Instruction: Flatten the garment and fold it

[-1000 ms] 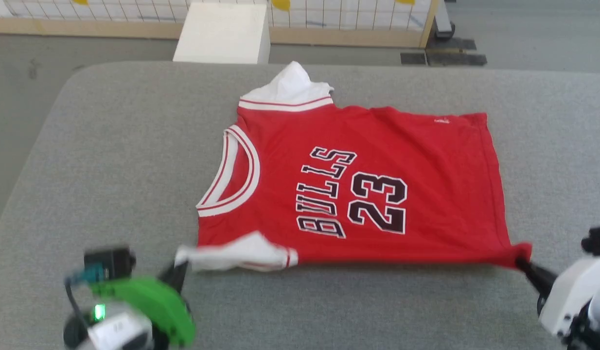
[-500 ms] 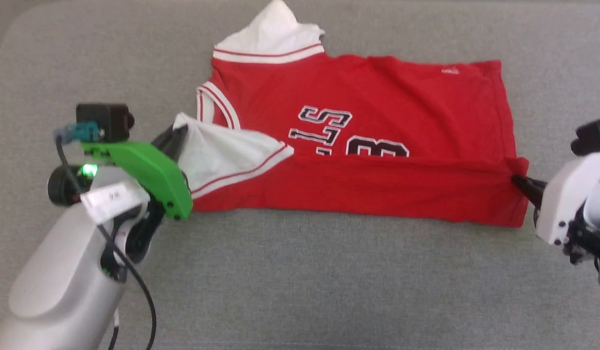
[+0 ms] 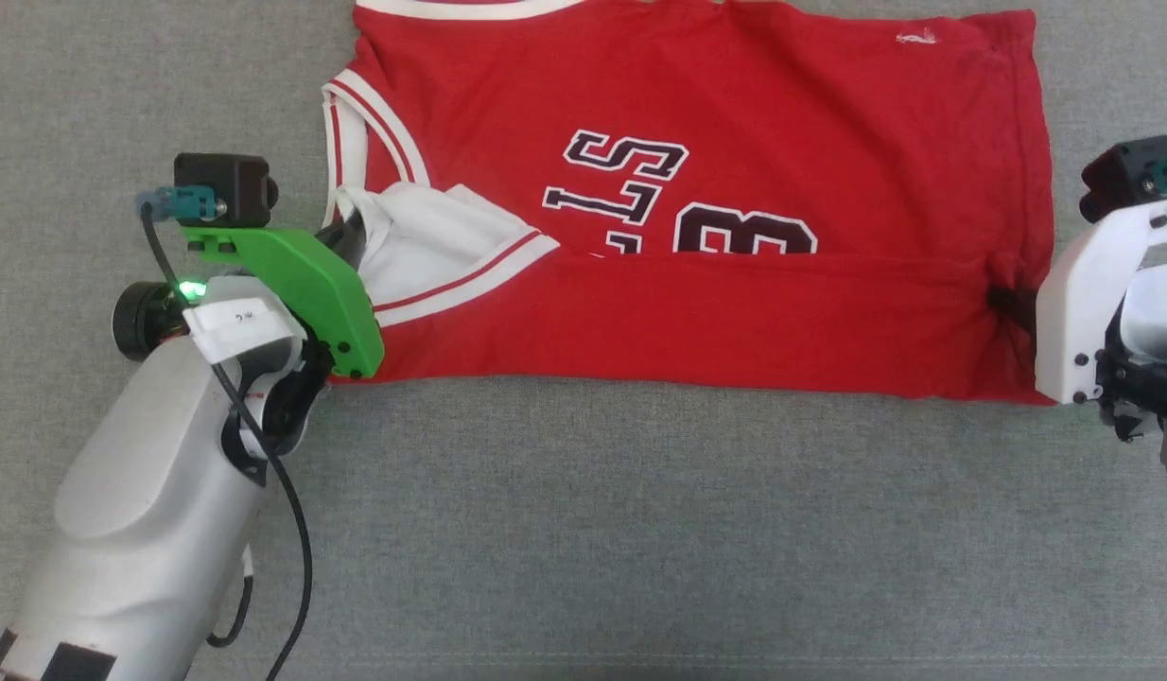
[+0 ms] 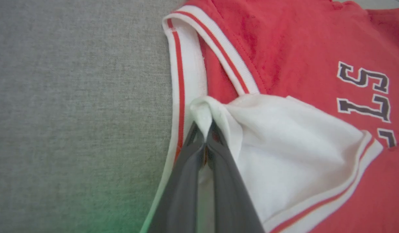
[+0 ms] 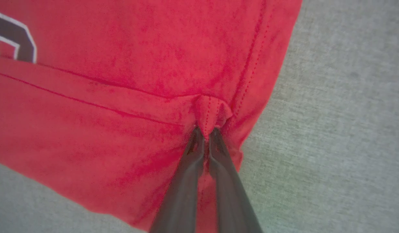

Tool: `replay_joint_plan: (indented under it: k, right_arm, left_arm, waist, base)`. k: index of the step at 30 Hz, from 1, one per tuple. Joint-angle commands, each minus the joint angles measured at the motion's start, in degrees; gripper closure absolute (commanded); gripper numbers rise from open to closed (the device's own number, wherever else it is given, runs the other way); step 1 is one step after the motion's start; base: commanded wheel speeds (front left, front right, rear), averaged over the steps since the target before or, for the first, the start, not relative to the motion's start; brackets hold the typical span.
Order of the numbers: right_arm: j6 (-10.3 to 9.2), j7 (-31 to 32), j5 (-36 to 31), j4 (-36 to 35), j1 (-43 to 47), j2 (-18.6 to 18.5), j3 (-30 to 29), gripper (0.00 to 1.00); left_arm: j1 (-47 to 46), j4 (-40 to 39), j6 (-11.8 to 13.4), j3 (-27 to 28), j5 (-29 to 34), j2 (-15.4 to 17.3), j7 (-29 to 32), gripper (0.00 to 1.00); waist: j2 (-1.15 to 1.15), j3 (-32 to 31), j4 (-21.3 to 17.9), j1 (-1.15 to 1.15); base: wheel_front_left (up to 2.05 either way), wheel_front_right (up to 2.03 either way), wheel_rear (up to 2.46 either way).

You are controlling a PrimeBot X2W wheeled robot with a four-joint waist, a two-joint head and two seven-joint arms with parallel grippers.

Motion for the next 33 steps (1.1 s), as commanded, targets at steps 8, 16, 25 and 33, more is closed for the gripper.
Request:
replay_joint_plan:
  k: [8,16,25,33]
  right_arm:
    - [-0.12,-1.36,1.71,2.28,1.86,0.37,-0.47,0.00]
    - [-0.12,-11.32,4.44,-2.83,7.15,2.46,-8.53,0.00]
    - [-0.12,-33.74,0.94,-10.55,18.08,7.35,-15.28,0.00]
    - [-0.12,-45.29,-2.50,-8.09,27.79,9.20,-13.22,0.00]
  left_arm:
    - [-1.48,4.83,-1.09,0.13,-0.60,-1.62,-1.86,0.00]
    - [1.54,2.23,0.99,3.93,-1.70,-0.47,-7.08,0.00]
    - [15.32,-5.98,3.60,7.85,1.32,-0.06,-25.11,0.00]
    - [25.48,-6.36,3.95,7.19,4.34,-2.13,-30.82,0.00]
  waist:
    - [0.00,-3.24,0.50,0.00]
    - [0.00,-12.58,1.14,0.00]
    - [0.00,-20.02,1.66,0.00]
    - [0.00,-22.86,2.49,0.00]
  base:
    - [0.00,0.00,0.00]
    - [0.00,0.00,0.00]
    - [0.00,0.00,0.00]
    - [0.00,0.00,0.00]
